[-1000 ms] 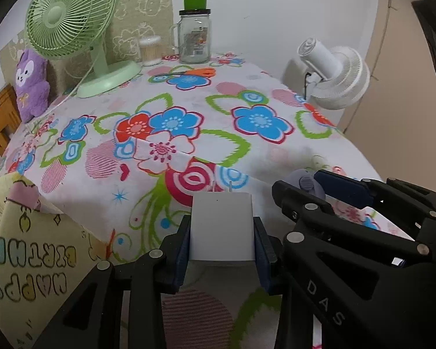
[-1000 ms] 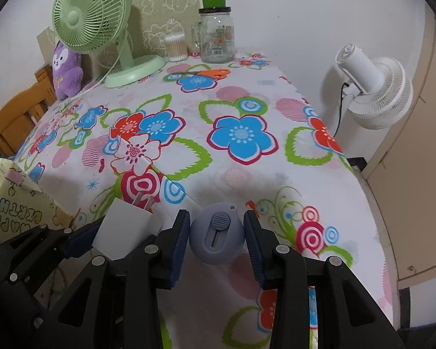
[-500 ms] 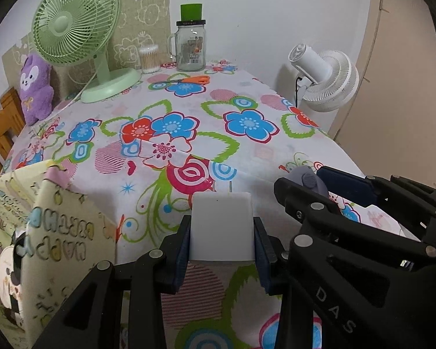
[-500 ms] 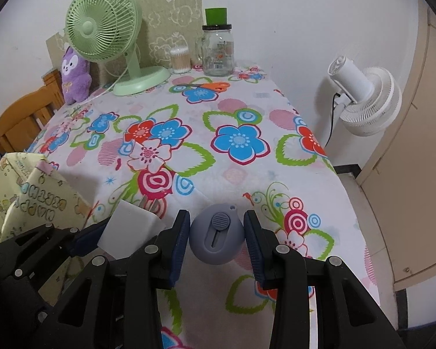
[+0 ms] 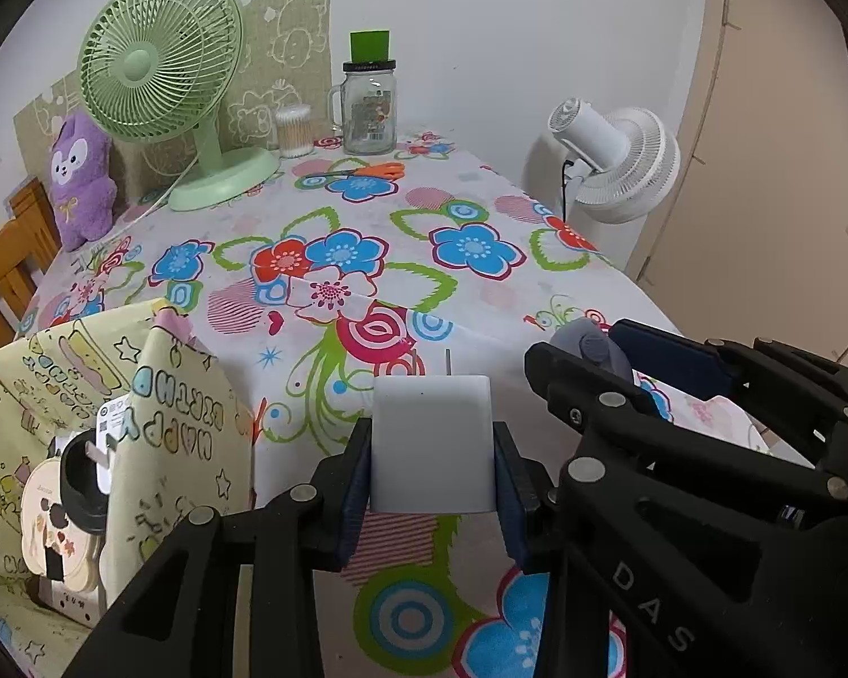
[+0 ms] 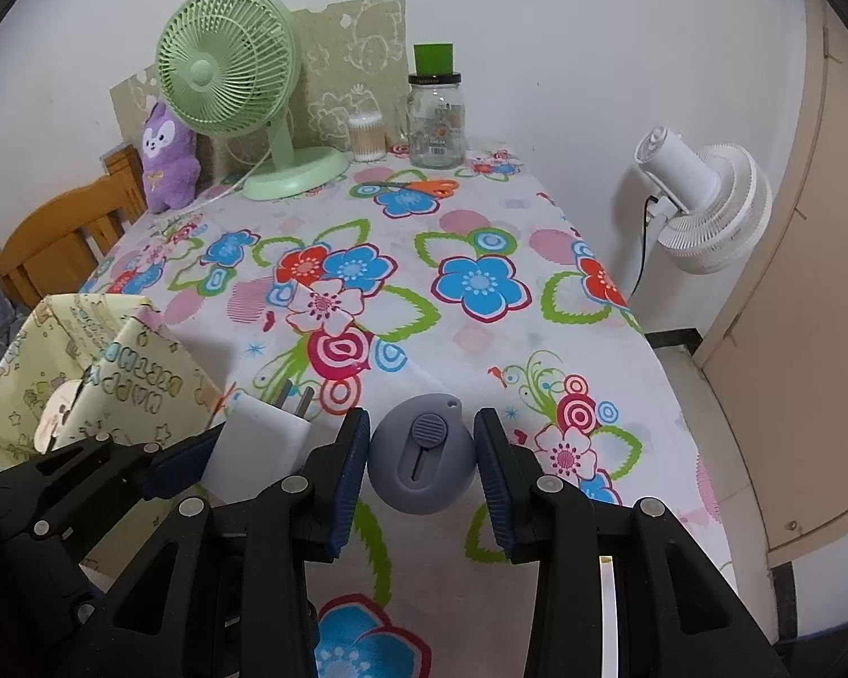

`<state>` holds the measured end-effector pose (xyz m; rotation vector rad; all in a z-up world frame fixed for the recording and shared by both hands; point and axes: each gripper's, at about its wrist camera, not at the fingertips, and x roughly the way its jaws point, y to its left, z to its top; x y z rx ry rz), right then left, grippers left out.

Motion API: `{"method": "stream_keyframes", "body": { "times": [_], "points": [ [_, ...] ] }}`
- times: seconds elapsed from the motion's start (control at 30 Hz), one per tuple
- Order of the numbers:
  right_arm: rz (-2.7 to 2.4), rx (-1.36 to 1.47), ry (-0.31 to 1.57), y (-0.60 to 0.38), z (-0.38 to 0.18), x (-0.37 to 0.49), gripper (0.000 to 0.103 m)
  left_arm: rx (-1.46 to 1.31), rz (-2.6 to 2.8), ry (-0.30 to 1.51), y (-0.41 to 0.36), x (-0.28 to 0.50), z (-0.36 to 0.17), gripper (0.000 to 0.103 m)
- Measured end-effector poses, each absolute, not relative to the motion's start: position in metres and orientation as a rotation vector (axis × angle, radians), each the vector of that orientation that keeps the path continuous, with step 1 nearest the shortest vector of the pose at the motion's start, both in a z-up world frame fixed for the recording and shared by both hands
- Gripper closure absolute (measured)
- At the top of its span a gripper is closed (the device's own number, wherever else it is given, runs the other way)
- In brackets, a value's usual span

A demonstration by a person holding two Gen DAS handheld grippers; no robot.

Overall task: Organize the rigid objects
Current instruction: 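Carry the white cube in the left tool and lavender device in the right tool toward the box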

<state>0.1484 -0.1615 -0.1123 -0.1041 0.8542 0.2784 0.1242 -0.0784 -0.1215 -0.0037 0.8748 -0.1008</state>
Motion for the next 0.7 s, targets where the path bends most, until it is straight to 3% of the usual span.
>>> {"method": "stream_keyframes", "body": {
  "times": [0.7],
  "points": [
    [0.266, -0.109, 0.802, -0.156, -0.085, 0.106, 0.062, 0.035, -0.104, 0.814, -0.077, 0.084, -0.095, 0.063]
  ]
}}
